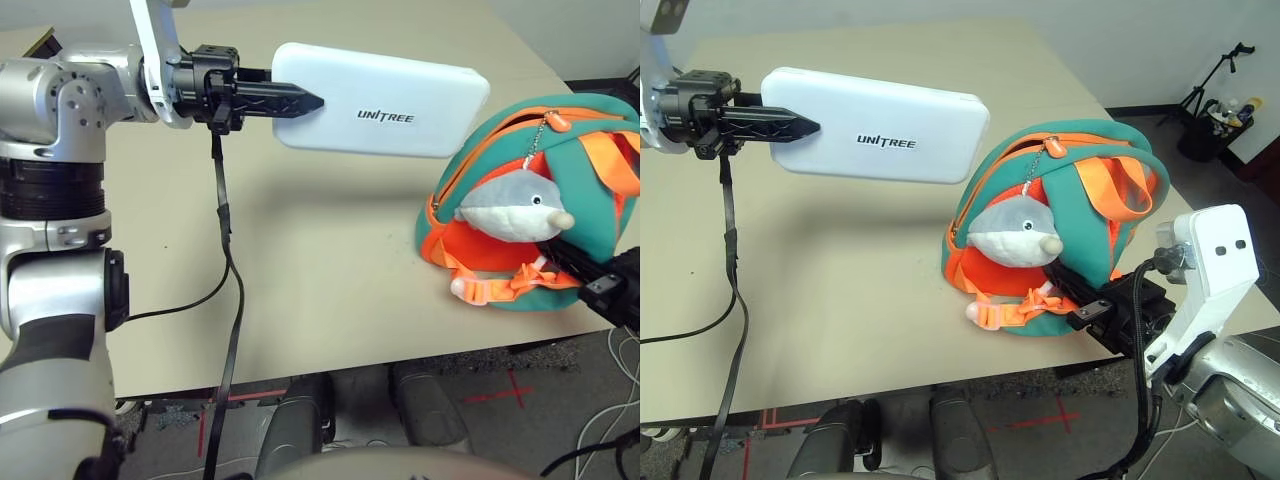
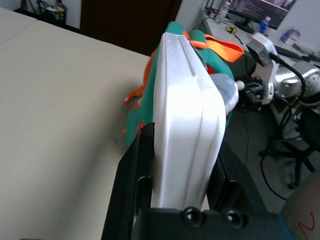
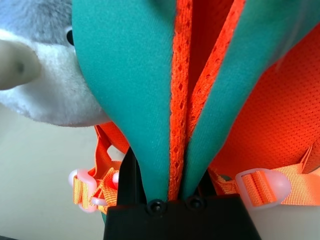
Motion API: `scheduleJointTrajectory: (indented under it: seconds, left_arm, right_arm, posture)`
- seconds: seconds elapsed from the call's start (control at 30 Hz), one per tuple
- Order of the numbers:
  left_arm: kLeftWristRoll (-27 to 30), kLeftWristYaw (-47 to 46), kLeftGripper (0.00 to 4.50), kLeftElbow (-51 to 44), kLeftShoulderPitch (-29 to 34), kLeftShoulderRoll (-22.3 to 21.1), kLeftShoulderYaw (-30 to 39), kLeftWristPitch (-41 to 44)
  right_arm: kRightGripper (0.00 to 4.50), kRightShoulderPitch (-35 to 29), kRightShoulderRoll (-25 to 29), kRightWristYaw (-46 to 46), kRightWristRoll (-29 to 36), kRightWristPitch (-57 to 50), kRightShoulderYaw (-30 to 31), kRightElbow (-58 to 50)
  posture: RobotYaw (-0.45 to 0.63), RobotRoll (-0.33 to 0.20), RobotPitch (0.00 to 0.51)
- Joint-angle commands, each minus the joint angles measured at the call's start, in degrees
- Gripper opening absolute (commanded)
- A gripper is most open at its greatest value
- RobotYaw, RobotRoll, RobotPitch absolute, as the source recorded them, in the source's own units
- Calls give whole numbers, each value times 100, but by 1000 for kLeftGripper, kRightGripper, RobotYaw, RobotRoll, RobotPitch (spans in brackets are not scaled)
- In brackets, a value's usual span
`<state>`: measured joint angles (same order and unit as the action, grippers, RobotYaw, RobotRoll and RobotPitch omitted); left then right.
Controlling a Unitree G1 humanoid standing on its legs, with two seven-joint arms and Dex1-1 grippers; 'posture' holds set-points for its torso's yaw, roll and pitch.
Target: Put the pencil case into the backpack and zip it.
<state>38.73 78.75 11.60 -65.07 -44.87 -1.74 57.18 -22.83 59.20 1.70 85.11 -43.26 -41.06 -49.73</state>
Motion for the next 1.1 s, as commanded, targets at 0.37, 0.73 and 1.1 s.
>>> scheduleJointTrajectory:
  seconds: [0.37, 0.73, 1.1]
  left_arm:
    - [-497, 398, 1429, 414, -136, 196, -462, -655]
    - [-898, 717, 1428, 502, -234, 652, -888, -1103]
    - [-1229, 647, 1428, 773, -459, 1593, -1140, -1470]
  right_arm:
    - [177, 191, -48, 82, -75, -5, 221, 8]
    - [177, 244, -101, 155, -80, 19, 294, -16]
    - [177, 534, -99, 271, -96, 53, 553, 8]
  posture:
    - [-265, 0, 141]
    - [-268, 0, 144]
    - [-280, 0, 141]
